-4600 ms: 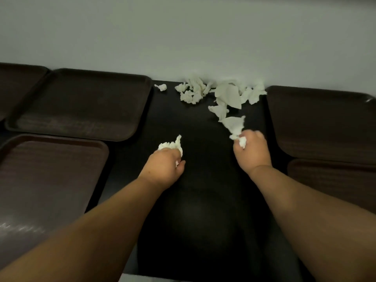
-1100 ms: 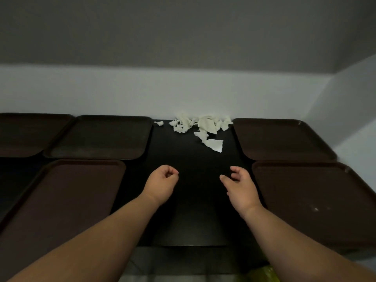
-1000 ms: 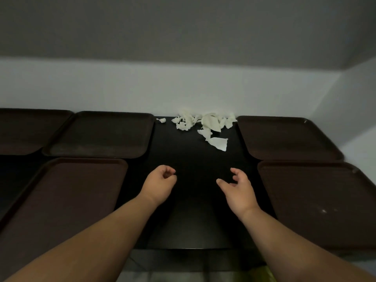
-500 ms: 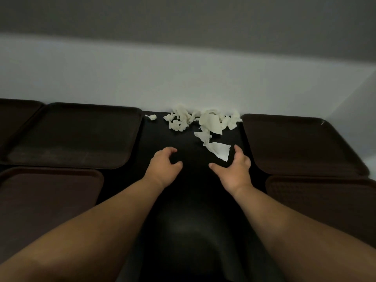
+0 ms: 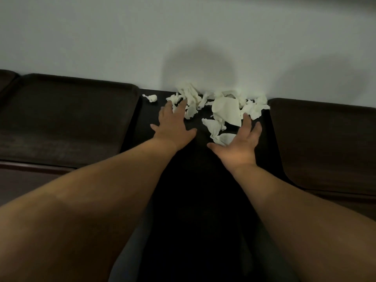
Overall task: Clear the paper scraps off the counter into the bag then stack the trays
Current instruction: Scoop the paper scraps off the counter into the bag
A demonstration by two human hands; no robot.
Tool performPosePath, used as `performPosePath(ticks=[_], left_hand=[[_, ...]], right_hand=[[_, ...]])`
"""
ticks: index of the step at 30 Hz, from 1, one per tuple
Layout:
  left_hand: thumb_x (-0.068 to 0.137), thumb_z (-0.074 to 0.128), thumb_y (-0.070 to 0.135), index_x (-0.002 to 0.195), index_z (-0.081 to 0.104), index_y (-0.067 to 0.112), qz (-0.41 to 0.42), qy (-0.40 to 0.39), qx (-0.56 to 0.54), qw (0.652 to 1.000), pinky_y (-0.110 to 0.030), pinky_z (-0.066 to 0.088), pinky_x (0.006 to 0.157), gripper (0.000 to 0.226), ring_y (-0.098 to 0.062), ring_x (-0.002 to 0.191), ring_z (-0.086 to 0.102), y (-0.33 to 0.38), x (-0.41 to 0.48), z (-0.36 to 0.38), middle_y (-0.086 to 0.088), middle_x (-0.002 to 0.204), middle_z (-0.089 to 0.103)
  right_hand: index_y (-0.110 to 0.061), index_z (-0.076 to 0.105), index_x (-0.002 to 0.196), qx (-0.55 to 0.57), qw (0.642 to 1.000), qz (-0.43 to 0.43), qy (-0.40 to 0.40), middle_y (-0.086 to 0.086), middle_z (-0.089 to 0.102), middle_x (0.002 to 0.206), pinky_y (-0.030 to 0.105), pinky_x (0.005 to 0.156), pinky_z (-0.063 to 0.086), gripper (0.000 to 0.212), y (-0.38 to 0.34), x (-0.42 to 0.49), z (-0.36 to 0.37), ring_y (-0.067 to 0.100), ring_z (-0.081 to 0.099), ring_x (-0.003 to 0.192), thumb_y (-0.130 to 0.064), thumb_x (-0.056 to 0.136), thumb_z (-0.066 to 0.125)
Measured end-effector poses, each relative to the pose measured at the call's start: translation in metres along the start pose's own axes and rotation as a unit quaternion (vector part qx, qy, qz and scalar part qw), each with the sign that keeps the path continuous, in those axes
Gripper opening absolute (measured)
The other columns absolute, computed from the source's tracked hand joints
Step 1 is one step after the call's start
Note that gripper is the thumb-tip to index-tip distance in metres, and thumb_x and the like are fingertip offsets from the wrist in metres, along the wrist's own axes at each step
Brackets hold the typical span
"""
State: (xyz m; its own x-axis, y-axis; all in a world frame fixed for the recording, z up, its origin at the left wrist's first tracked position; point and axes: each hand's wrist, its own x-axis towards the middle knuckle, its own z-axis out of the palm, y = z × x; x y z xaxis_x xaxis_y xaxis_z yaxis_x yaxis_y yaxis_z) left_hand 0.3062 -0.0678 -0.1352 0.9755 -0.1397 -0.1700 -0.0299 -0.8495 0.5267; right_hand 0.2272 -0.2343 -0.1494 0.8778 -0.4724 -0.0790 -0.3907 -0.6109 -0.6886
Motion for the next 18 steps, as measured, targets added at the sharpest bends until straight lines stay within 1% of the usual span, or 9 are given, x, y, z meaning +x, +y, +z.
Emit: performPosePath(ticks=[2, 4, 6, 8, 11, 14, 16, 17, 18], left_hand=[[0.085, 0.07, 0.047, 0.152, 0.014, 0.046, 0.004, 0.01, 0.009, 1.0, -0.081, 0.008, 0.105, 0.087, -0.03, 0.153, -0.003, 0.009, 0.016, 0.006, -0.004, 0.166, -0.001], [0.089, 0.065, 0.046, 0.15, 0.02, 0.046, 0.0, 0.02, 0.027, 0.999, -0.083, 0.004, 0.102, 0.075, -0.029, 0.152, 0.001, 0.014, 0.03, 0.012, -0.005, 0.165, 0.004], [0.093, 0.058, 0.047, 0.146, 0.029, 0.046, 0.008, 0.031, 0.052, 0.998, -0.084, 0.0, 0.101, 0.061, -0.028, 0.151, 0.007, 0.015, 0.038, 0.021, -0.004, 0.162, 0.013], [0.097, 0.051, 0.047, 0.14, 0.04, 0.043, 0.031, 0.067, 0.068, 0.995, -0.085, -0.003, 0.1, 0.045, -0.026, 0.147, 0.018, 0.011, 0.041, 0.032, -0.002, 0.156, 0.026], [0.099, 0.046, 0.04, 0.129, 0.051, 0.036, 0.04, 0.115, 0.057, 0.991, -0.083, -0.001, 0.104, 0.031, -0.023, 0.138, 0.031, 0.006, 0.04, 0.039, 0.002, 0.14, 0.043], [0.099, 0.046, 0.028, 0.12, 0.055, 0.027, 0.056, 0.141, 0.041, 0.988, -0.073, 0.005, 0.113, 0.023, -0.026, 0.13, 0.04, 0.003, 0.041, 0.042, 0.0, 0.126, 0.05], [0.097, 0.047, 0.021, 0.117, 0.058, 0.024, 0.081, 0.162, 0.016, 0.983, -0.056, 0.022, 0.116, 0.023, -0.028, 0.121, 0.046, 0.0, 0.04, 0.043, -0.004, 0.12, 0.053], [0.096, 0.048, 0.018, 0.117, 0.059, 0.022, 0.092, 0.173, 0.001, 0.981, -0.044, 0.031, 0.109, 0.024, -0.027, 0.116, 0.048, -0.001, 0.039, 0.043, -0.005, 0.118, 0.054], [0.095, 0.049, 0.015, 0.117, 0.06, 0.021, 0.097, 0.182, -0.011, 0.978, -0.036, 0.033, 0.1, 0.025, -0.026, 0.111, 0.048, -0.002, 0.038, 0.044, -0.006, 0.117, 0.055]], right_hand=[[-0.039, 0.001, 0.151, -0.024, 1.0, -0.016, 0.005, 0.007, -0.013, 0.161, 0.057, 0.121, 0.015, 0.126, 0.0, 0.011, 0.008, 0.039, 0.003, 0.149, -0.052, 0.06, 0.087], [-0.038, 0.0, 0.151, -0.053, 0.998, -0.028, 0.014, 0.012, -0.012, 0.162, 0.061, 0.12, 0.003, 0.126, -0.002, 0.024, 0.014, 0.036, 0.005, 0.15, -0.056, 0.06, 0.086], [-0.037, 0.001, 0.152, -0.058, 0.997, -0.032, 0.031, 0.016, -0.009, 0.162, 0.066, 0.118, 0.001, 0.127, -0.003, 0.039, 0.018, 0.035, 0.011, 0.15, -0.056, 0.059, 0.086], [-0.037, 0.001, 0.152, -0.051, 0.998, -0.034, 0.035, 0.016, -0.008, 0.163, 0.067, 0.116, -0.002, 0.124, -0.003, 0.055, 0.022, 0.036, 0.012, 0.15, -0.055, 0.062, 0.084], [-0.035, 0.005, 0.154, -0.072, 0.997, -0.037, 0.022, 0.012, -0.005, 0.165, 0.066, 0.113, -0.009, 0.106, -0.005, 0.068, 0.029, 0.032, 0.007, 0.151, -0.053, 0.076, 0.075], [-0.034, 0.024, 0.151, -0.092, 0.995, -0.038, 0.032, 0.01, 0.004, 0.165, 0.067, 0.113, -0.009, 0.078, -0.004, 0.073, 0.032, 0.031, 0.007, 0.151, -0.046, 0.086, 0.066], [-0.035, 0.036, 0.145, -0.09, 0.994, -0.035, 0.045, 0.009, 0.008, 0.164, 0.067, 0.115, -0.007, 0.063, -0.003, 0.074, 0.033, 0.03, 0.011, 0.151, -0.038, 0.089, 0.063], [-0.035, 0.041, 0.142, -0.085, 0.994, -0.032, 0.052, 0.009, 0.009, 0.164, 0.067, 0.116, -0.006, 0.055, -0.003, 0.074, 0.033, 0.029, 0.012, 0.151, -0.034, 0.09, 0.061], [-0.034, 0.045, 0.139, -0.079, 0.995, -0.028, 0.059, 0.008, 0.011, 0.164, 0.066, 0.117, -0.006, 0.05, -0.004, 0.074, 0.033, 0.027, 0.014, 0.15, -0.03, 0.091, 0.059]])
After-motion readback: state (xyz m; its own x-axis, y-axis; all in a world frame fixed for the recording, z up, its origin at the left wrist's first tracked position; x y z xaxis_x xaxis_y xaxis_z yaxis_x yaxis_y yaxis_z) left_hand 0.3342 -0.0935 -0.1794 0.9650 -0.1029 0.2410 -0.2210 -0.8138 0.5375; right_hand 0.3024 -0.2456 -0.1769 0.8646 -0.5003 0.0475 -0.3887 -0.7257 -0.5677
